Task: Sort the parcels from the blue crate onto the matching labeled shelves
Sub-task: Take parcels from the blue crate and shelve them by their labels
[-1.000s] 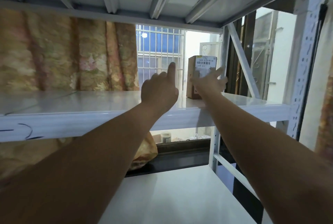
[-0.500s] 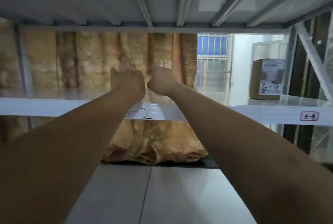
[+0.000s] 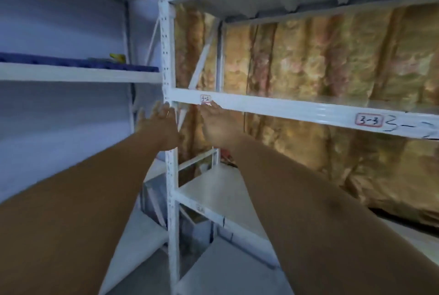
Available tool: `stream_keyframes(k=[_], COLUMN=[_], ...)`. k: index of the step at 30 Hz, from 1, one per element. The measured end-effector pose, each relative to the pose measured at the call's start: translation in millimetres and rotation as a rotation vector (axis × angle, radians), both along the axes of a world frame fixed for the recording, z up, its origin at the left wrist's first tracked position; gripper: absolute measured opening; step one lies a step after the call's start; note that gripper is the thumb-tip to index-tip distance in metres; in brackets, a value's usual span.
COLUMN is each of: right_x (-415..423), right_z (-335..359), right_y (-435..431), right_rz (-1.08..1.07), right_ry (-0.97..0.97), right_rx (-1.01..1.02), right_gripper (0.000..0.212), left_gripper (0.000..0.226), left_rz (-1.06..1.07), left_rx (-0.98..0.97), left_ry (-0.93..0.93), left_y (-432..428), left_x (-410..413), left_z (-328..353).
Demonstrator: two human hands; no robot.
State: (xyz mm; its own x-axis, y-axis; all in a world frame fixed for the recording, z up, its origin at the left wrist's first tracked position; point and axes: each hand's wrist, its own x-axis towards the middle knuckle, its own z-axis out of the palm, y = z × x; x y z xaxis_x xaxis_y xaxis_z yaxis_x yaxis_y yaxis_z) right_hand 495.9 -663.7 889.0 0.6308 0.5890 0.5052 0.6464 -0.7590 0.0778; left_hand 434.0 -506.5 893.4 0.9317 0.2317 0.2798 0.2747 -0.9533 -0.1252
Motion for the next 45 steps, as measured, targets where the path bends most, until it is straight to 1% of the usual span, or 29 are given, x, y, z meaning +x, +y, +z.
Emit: stream_keyframes(k=[2,6,9,13,16,18,21,24,25,27,28,30,32,33,35,36,38,40,42,45], right_x=[-4,-19,-31,-52,-60,-64,-72,-79,-80,-83,-84,-85,-87,-89,-93,-97,-107,-123,-140,-162], right_z=[-14,-39,-68,-130,-188,-228,-285,-330,-344,-368,-379,-398,-412,-418,-427,-430,-434,-438,-442,-450], right_y=[52,144,207,279,321,343,376,406,415,429,436,451,463,469,478,483,493,507,518,532], right_rz=[0.075,0.223,0.335,0.5,0.609,0.662,0.738,0.776,0.79,0.828,0.854,0.885,0.897,0.896,0.877,0.86,0.829,0.766,0.666,0.534], right_ry=[0.103,0.255,0.312,0.403,0.484,0.502,0.589,0.691,0.717,0.761,0.771,0.782,0.801,0.808,0.8,0.791,0.794,0.843,0.915,1.002], right_rx=[-0.032,-0.018,-0.055,-0.166,-0.245,-0.304,-0.386,-0.464,-0.506,-0.574,-0.606,-0.649,-0.671,-0.685,-0.713,-0.731,-0.769,-0.823,-0.89,-0.936], right_gripper=[0.06,0.059,0.059,0.058,0.058,0.057,0.058,0.058,0.058,0.057,0.057,0.056,0.053,0.051,0.051,0.053,0.059,0.063,0.066,0.071], left_gripper=[0.075,0.071,0.072,0.074,0.076,0.075,0.081,0.087,0.085,0.075,0.069,0.061,0.059,0.06,0.068,0.072,0.082,0.089,0.093,0.088], left_rz=[0.044,0.19,0.325,0.528,0.643,0.697,0.808,0.878,0.882,0.917,0.961,1.015,1.053,1.087,1.141,1.153,1.136,1.108,1.126,1.182], left_rx=[-0.024,-0.056,-0.076,-0.175,-0.191,-0.209,-0.362,-0.429,-0.441,-0.48,-0.516,-0.568,-0.594,-0.626,-0.681,-0.712,-0.792,-0.854,-0.859,-0.813], left_ry=[0.013,0.06,0.109,0.136,0.251,0.311,0.413,0.547,0.547,0.488,0.454,0.444,0.459,0.437,0.401,0.42,0.514,0.592,0.558,0.452], left_y=[36,115,163,222,251,265,288,310,316,326,328,329,322,317,315,313,314,317,322,349], left_x=[-19,-60,-95,-147,-181,-196,-211,-225,-228,-236,-243,-260,-278,-286,-299,-305,-319,-331,-342,-366], left_z=[-10,-50,-85,-152,-219,-257,-298,-327,-335,-349,-359,-383,-404,-411,-422,-423,-434,-445,-455,-464])
